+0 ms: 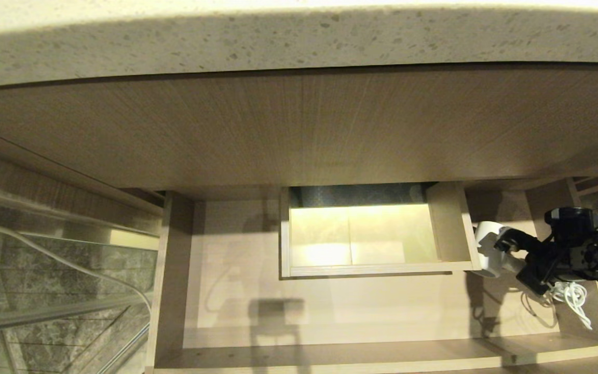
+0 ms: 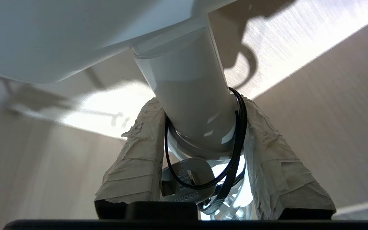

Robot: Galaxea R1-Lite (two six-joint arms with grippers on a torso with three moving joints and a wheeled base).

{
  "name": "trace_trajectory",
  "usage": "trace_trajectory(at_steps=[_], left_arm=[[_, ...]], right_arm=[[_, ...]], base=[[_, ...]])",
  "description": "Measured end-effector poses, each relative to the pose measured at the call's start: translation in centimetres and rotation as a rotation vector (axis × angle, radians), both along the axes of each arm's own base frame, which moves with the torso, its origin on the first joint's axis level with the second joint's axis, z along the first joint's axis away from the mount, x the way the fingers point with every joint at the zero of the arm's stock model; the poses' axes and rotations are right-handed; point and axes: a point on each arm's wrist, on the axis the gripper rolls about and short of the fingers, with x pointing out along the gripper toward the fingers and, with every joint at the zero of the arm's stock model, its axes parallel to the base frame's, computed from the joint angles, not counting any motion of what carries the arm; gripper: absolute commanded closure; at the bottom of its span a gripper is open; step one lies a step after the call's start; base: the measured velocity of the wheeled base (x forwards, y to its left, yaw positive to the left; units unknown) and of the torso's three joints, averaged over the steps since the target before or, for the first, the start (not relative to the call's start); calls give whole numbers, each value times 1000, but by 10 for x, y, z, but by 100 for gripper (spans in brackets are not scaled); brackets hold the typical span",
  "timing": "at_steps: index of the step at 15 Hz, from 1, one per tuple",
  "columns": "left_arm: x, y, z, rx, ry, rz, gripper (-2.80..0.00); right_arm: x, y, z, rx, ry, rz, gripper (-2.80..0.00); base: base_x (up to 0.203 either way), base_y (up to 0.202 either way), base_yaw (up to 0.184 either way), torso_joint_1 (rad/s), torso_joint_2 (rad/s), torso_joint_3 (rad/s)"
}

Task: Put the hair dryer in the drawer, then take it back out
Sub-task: Take the hairdryer out

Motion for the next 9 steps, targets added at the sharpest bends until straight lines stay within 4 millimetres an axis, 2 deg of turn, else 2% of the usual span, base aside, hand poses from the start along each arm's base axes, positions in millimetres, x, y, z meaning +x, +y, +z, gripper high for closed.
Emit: trace_trajectory(at_steps=[9], left_arm=[[0, 0, 0, 0, 0, 0, 0]], right_arm=[[-25, -3, 24, -64, 24, 43, 0]], base=[[0, 0, 0, 0, 0, 0]])
